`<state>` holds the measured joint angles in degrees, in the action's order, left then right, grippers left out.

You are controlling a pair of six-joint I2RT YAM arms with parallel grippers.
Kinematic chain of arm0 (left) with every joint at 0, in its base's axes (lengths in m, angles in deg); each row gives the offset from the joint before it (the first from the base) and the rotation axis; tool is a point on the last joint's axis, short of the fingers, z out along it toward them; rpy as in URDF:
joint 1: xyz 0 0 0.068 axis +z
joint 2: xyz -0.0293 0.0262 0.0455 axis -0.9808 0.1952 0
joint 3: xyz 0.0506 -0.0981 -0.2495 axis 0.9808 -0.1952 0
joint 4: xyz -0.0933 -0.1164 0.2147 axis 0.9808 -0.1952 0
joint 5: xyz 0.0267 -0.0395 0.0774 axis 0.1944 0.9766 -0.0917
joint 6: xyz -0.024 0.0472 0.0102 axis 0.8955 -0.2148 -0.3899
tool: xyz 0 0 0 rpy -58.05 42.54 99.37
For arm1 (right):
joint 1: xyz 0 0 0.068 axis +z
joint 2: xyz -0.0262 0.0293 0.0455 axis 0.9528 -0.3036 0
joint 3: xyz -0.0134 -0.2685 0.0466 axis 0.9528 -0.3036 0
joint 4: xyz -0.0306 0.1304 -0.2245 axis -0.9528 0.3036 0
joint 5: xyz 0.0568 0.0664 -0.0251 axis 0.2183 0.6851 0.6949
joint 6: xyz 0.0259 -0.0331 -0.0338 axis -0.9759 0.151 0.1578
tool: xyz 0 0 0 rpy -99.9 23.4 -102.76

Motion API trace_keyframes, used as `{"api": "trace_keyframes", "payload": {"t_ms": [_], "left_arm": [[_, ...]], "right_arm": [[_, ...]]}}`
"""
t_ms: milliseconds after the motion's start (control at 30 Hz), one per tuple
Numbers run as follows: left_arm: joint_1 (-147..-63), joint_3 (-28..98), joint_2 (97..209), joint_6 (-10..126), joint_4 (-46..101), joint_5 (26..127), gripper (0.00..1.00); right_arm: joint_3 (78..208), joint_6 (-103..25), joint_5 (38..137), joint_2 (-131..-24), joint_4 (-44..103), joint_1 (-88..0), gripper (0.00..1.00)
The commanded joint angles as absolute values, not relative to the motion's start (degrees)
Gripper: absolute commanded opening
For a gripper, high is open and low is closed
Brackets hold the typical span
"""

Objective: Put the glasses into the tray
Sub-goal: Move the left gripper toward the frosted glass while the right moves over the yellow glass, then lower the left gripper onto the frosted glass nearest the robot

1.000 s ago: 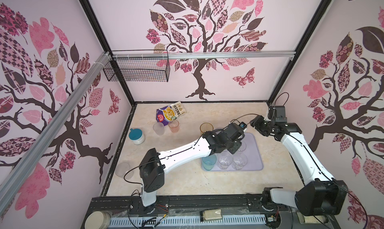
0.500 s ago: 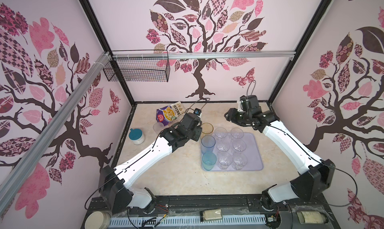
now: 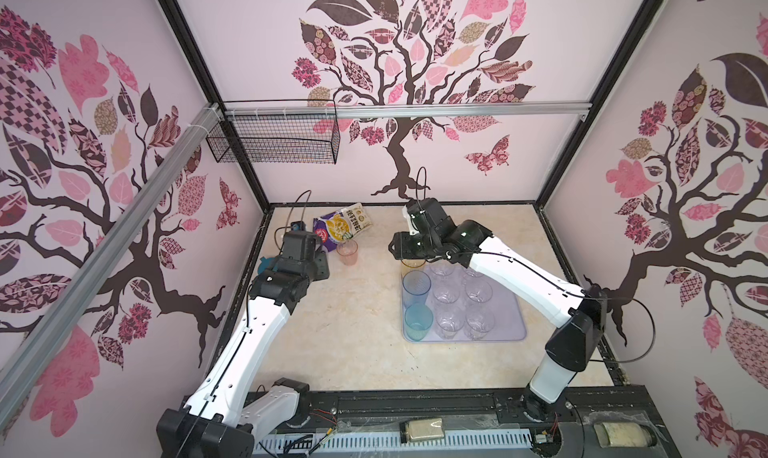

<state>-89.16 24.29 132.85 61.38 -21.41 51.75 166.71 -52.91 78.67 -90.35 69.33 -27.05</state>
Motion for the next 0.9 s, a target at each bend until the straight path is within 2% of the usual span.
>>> {"api": "trace_keyframes", "payload": {"t_ms": [0,67,167,333,600,733,867], "left_arm": [[-86.44,22.68,132.04,69.48,-27.10,49.41,0.60],[-86.30,23.65,132.90,72.10,-30.89,44.03,0.60],[-85.11,23.86,134.18,75.42,-35.22,38.00,0.67],[-71.73,18.73,130.54,78.99,-31.80,48.71,0.70],[-71.34,16.45,132.65,87.92,-36.81,40.37,0.71],[-70.95,15.69,134.37,86.87,-34.53,40.47,0.70],[-67.06,13.71,136.66,86.88,-32.06,43.34,0.69]], "right_arm": [[168.70,-52.56,79.27,-93.01,70.35,-25.83,0.56],[168.30,-52.55,79.45,-93.19,69.75,-25.61,0.56],[168.11,-52.64,80.04,-93.74,69.17,-25.50,0.56],[168.61,-52.58,81.72,-95.27,69.16,-24.97,0.56],[168.21,-52.45,82.90,-96.23,68.82,-24.08,0.56],[167.15,-52.31,82.98,-95.93,68.99,-23.94,0.56],[166.83,-52.00,82.49,-95.49,69.54,-23.94,0.56]]}}
